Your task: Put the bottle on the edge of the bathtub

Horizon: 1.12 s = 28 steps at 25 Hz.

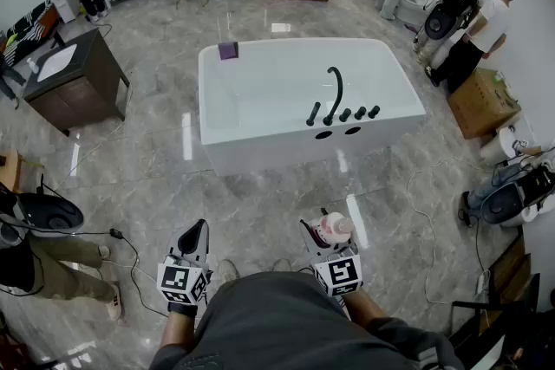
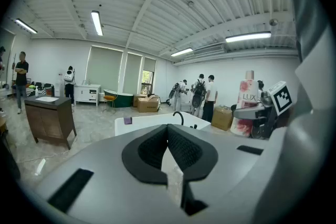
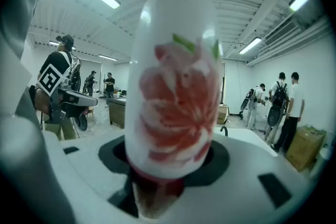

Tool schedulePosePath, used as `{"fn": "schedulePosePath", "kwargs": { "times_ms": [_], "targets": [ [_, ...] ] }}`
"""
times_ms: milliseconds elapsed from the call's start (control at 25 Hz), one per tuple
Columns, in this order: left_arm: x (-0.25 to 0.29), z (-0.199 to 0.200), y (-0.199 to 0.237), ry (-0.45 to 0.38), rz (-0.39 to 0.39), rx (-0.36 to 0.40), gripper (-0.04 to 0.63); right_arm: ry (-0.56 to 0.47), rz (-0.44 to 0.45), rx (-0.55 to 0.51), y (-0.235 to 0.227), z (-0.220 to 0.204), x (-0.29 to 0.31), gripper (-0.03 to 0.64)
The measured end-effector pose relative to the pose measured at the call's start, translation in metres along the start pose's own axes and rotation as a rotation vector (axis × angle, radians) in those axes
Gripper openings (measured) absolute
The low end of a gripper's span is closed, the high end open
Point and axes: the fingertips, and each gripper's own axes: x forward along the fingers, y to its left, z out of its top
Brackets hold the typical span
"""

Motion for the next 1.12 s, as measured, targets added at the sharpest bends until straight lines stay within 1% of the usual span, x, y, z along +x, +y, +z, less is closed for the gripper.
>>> {"fn": "schedulePosePath", "kwargs": {
  "times_ms": [440,600,760,920,1040,1120],
  "targets": [
    [0.005,-0.002,-0.020,0.009,0.023,0.004,0.000,-0.002,0.031,0.013,-0.016,-0.007,-0.006,0.227],
    [0.004,-0.011,-0.028,0.019,0.052,-0.001,0.000,-0.001,0.058,0.007,-0.023,-0.016,-0.005,0.227],
    [0.003,-0.029,-0.038,0.027,0.096,-0.026,0.000,0.012,0.094,-0.014,-0.033,-0.031,0.006,0.227],
    [0.002,-0.044,-0.030,0.061,0.127,-0.055,0.000,0.021,0.104,-0.010,-0.038,-0.032,0.026,0.227],
    [0.006,-0.035,-0.015,0.062,0.139,-0.076,0.000,0.020,0.099,-0.006,-0.041,-0.018,0.043,0.227],
    [0.016,-0.027,-0.005,0.067,0.128,-0.079,0.000,0.021,0.085,-0.002,-0.044,-0.008,0.054,0.227]
  ]
}}
